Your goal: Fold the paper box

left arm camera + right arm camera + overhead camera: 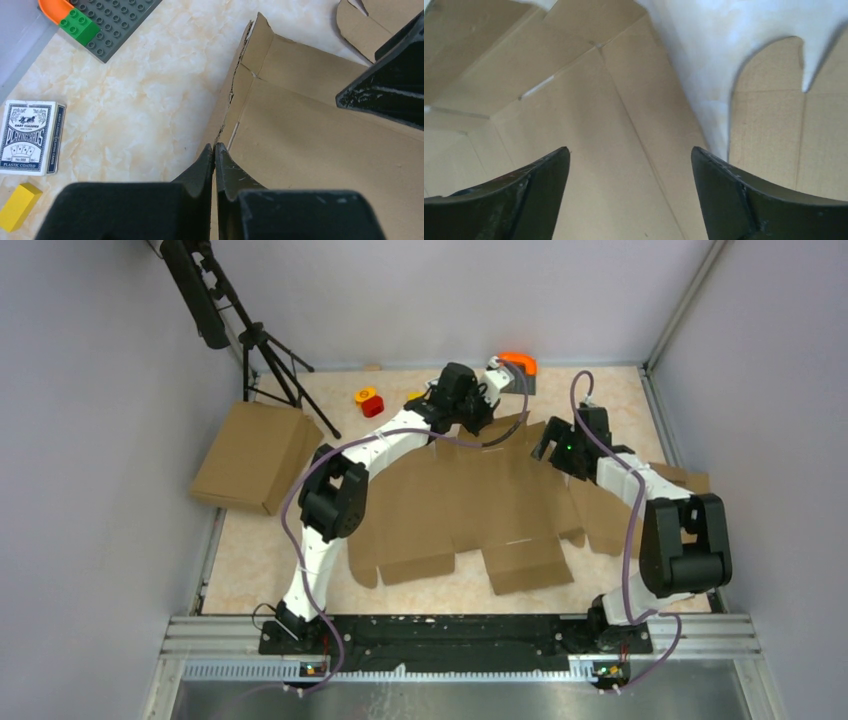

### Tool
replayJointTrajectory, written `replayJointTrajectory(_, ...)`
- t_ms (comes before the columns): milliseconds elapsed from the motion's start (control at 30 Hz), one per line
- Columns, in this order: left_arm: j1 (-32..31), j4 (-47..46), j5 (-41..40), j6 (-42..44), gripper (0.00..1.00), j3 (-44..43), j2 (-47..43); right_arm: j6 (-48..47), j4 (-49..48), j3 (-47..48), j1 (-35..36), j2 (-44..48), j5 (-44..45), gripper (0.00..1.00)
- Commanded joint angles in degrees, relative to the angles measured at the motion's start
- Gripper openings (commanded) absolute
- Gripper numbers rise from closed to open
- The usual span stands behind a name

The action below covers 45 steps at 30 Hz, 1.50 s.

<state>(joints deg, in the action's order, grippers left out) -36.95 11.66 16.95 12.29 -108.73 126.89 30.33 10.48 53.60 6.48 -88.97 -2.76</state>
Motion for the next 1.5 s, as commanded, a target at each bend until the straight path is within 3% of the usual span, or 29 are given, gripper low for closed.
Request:
replayJointTrajectory(0, 0.2, -1.2, 0.7, -0.8, 0.03, 0.7, -4.3, -0.4, 2.6, 2.2, -2.4, 2.1, 6.3, 0.97)
replayJointTrajectory(200, 0.2, -1.8, 1.0, -0.8, 0.03, 0.7, -3.8, 1.7, -3.0, -0.1, -10.2, -3.3, -9.6, 0.98)
replayJointTrajectory(400, 0.2, -1.9, 0.2, -0.7, 0.03, 0.0, -3.4, 1.8, -6.1, -0.5, -11.3, -8.4, -17.4, 0.95)
replayJointTrajectory(533, 0.4, -2.7, 1.2, -0.7, 0.02, 0.8, -3.8, 2.1, -8.5, -0.7, -11.6, -10.9, -21.7, 0.85)
replayJointTrajectory(667, 0.7, -3.1, 1.3, -1.1, 0.03, 1.0, -3.7, 2.7, -9.7, -2.0, -11.5, -9.9, -24.4, 0.65)
replayJointTrajectory(767, 1.0, -2.7, 1.4, -1.7, 0.03, -0.1, -3.1, 2.2, -9.6, -3.2, -10.9, -7.2, -24.3, 0.56)
replayJointTrajectory(1033, 1.7, -2.5, 3.0, -3.4, 0.03, -0.4, -2.6, -3.1, -2.9, -2.7, -3.5, -1.8, -14.1, 0.39)
replayJointTrajectory(1267, 1.8, 0.0, 2.4, -4.8, 0.03, -0.7, -3.0, -4.6, -1.2, -2.7, 0.2, -0.7, -10.2, 0.31)
replayJointTrajectory(1467, 1.9, 0.6, 7.2, -4.3, 0.04, 3.2, -5.8, -5.3, 0.3, -1.2, 2.4, -1.6, -7.3, 0.16)
